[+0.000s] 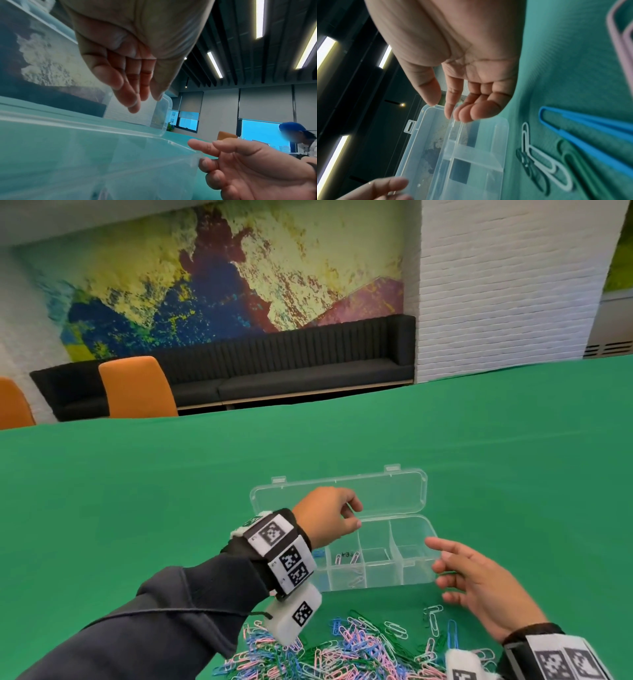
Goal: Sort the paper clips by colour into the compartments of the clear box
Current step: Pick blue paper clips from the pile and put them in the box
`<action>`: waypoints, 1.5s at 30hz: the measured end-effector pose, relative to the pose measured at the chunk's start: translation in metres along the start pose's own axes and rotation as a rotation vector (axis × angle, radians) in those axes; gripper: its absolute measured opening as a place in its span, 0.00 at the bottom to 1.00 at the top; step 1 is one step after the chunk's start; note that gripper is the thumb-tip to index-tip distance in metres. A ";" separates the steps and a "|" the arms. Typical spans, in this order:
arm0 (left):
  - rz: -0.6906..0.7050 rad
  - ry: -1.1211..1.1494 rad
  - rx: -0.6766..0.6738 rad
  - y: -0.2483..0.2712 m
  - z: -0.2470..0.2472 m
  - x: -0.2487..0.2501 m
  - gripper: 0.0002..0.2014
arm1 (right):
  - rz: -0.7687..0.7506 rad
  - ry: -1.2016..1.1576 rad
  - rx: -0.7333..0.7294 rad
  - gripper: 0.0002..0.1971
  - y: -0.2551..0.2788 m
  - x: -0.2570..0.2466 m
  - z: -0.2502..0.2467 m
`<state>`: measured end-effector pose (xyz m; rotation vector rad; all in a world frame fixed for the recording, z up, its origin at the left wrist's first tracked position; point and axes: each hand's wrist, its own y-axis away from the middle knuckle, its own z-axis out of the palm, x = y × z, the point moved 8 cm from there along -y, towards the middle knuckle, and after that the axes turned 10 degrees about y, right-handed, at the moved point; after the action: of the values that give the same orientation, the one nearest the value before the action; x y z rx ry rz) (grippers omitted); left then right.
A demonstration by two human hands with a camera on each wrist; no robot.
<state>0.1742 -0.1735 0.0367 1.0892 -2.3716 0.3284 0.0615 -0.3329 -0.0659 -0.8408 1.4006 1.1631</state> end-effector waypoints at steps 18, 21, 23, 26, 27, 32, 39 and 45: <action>-0.117 -0.047 -0.021 0.105 -0.002 -0.102 0.07 | 0.013 0.373 0.094 0.06 0.001 0.002 -0.011; -0.105 -0.012 -0.017 0.106 -0.002 -0.102 0.07 | 0.018 0.373 0.080 0.06 0.001 0.004 -0.011; -0.098 0.014 -0.016 0.107 -0.001 -0.101 0.07 | 0.013 0.375 0.076 0.06 0.000 0.004 -0.011; -0.101 0.038 -0.003 0.109 0.000 -0.100 0.07 | 0.011 0.383 0.066 0.06 0.001 0.005 -0.012; -0.108 0.044 0.002 0.109 0.000 -0.101 0.07 | 0.009 0.385 0.063 0.06 0.000 0.005 -0.012; -0.120 0.043 0.018 0.111 -0.001 -0.102 0.08 | -0.006 0.390 0.056 0.07 -0.002 0.006 -0.012; -0.127 -0.004 0.096 0.109 -0.016 -0.098 0.11 | -0.070 0.353 0.006 0.12 0.001 -0.002 -0.007; -0.101 -0.046 0.094 0.112 -0.020 -0.086 0.11 | -0.104 0.260 -0.065 0.49 0.002 -0.005 -0.004</action>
<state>0.1428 -0.0377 0.0066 1.2677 -2.3517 0.3862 0.0595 -0.3369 -0.0614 -1.1300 1.5153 1.0516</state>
